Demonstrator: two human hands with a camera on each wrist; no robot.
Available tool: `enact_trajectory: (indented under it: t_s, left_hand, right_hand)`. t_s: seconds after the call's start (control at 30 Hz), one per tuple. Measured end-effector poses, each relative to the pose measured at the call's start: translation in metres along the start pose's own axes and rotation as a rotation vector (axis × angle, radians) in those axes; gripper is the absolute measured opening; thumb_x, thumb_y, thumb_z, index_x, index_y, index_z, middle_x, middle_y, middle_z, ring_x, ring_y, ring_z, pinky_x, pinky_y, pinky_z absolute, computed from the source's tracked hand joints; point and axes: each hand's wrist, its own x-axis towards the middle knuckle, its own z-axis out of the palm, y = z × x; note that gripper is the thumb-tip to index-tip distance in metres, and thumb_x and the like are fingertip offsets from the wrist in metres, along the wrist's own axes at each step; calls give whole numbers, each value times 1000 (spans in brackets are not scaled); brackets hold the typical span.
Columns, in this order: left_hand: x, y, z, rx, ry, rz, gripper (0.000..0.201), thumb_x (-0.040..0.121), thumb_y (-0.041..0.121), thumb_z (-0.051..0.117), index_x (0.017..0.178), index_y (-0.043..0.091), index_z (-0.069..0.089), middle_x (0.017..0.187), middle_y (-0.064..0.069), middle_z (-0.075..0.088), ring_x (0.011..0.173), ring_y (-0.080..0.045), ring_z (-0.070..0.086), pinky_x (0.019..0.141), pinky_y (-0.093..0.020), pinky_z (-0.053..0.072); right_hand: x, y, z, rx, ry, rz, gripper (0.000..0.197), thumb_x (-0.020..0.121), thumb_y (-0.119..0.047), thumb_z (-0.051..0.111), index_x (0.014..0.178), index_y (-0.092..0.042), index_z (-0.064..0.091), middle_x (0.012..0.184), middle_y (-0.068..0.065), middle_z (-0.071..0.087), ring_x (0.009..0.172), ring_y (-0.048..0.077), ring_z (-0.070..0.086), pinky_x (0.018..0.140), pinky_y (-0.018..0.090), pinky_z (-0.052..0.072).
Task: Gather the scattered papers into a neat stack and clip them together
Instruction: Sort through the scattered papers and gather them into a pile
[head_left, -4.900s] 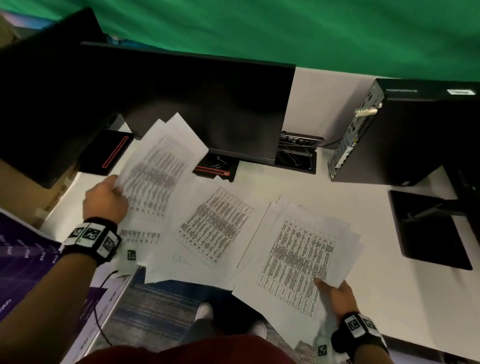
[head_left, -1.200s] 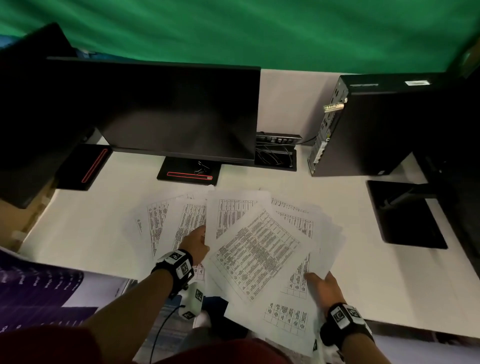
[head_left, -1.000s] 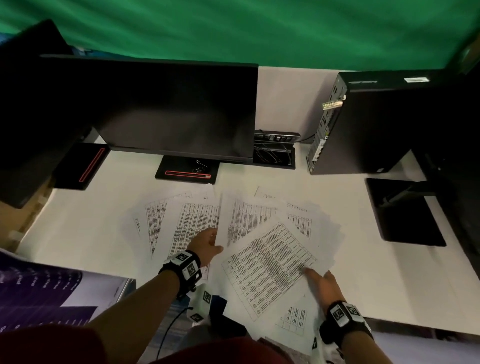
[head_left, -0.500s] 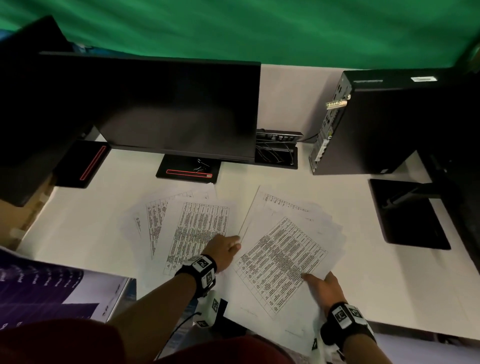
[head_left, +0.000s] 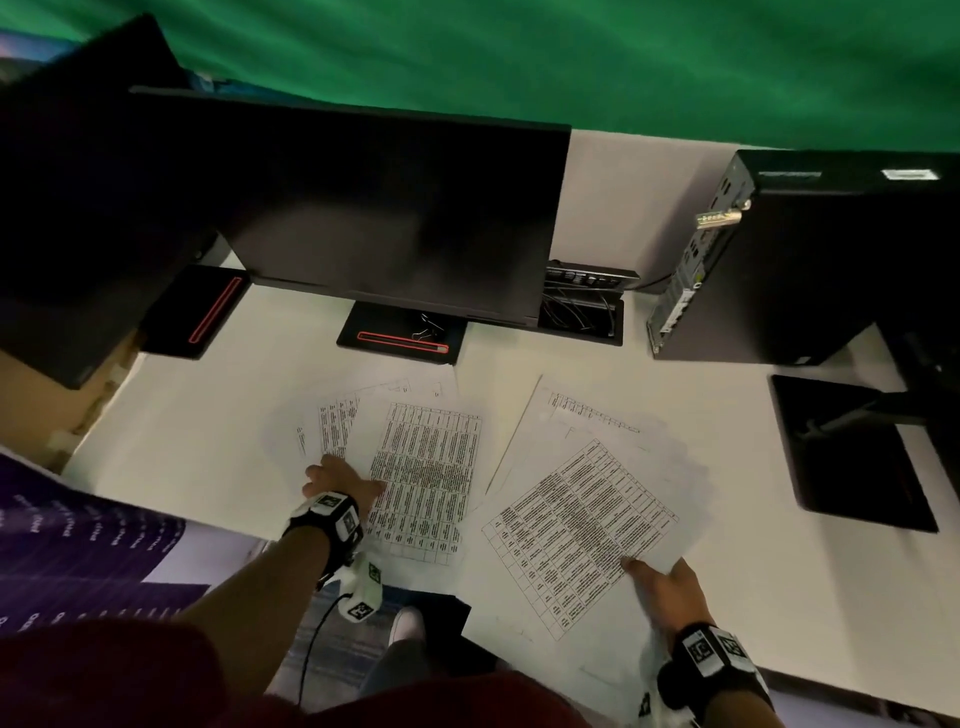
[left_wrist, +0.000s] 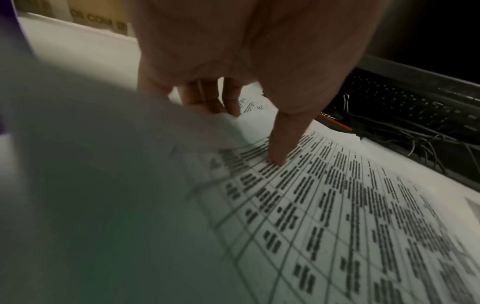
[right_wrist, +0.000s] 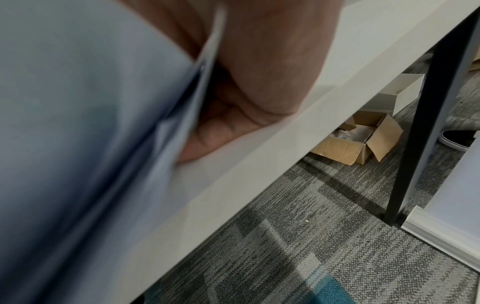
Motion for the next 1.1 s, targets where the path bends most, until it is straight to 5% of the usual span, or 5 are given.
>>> enact_trajectory:
  t_s: [0.2, 0.37, 0.53, 0.83, 1.1]
  left_hand:
    - [-10, 2, -18, -286, -85, 71, 73, 79, 20, 76, 138, 3, 36, 129, -19, 56, 110, -36, 59, 91, -40, 50]
    - [-45, 18, -62, -300, 32, 437, 45, 94, 15, 58, 137, 7, 49, 140, -9, 51, 125, -29, 49, 103, -31, 36]
    - [-88, 41, -108, -744, 9, 765, 18, 91, 2, 61, 106, 11, 64, 99, 6, 72, 88, -3, 67, 82, -20, 50]
    - [-96, 73, -36, -729, -441, 595, 53, 85, 18, 70, 133, 26, 49, 120, 0, 62, 109, -21, 61, 89, -41, 53]
    - [-91, 72, 10, -478, -243, 562, 42, 91, 4, 61, 130, 15, 52, 110, 2, 52, 102, -15, 51, 83, -25, 41]
  right_hand:
    - [-9, -8, 0, 36, -3, 8, 79, 91, -24, 70, 151, 2, 26, 157, 20, 33, 141, 40, 36, 111, 45, 34]
    - [-11, -9, -1, 65, -32, 1, 69, 90, -16, 70, 148, -1, 36, 151, 18, 44, 136, 38, 43, 108, 43, 36]
    - [-10, -7, -2, 28, -23, -12, 66, 90, -23, 71, 146, -3, 41, 147, 16, 49, 134, 38, 47, 109, 46, 38]
    - [-14, -11, -1, 67, -24, 38, 89, 78, -40, 79, 148, -4, 37, 150, 14, 46, 133, 35, 47, 107, 43, 39]
    - [-13, -10, -3, 25, -17, 37, 84, 92, -36, 67, 152, 3, 23, 158, 19, 31, 144, 35, 33, 113, 39, 31]
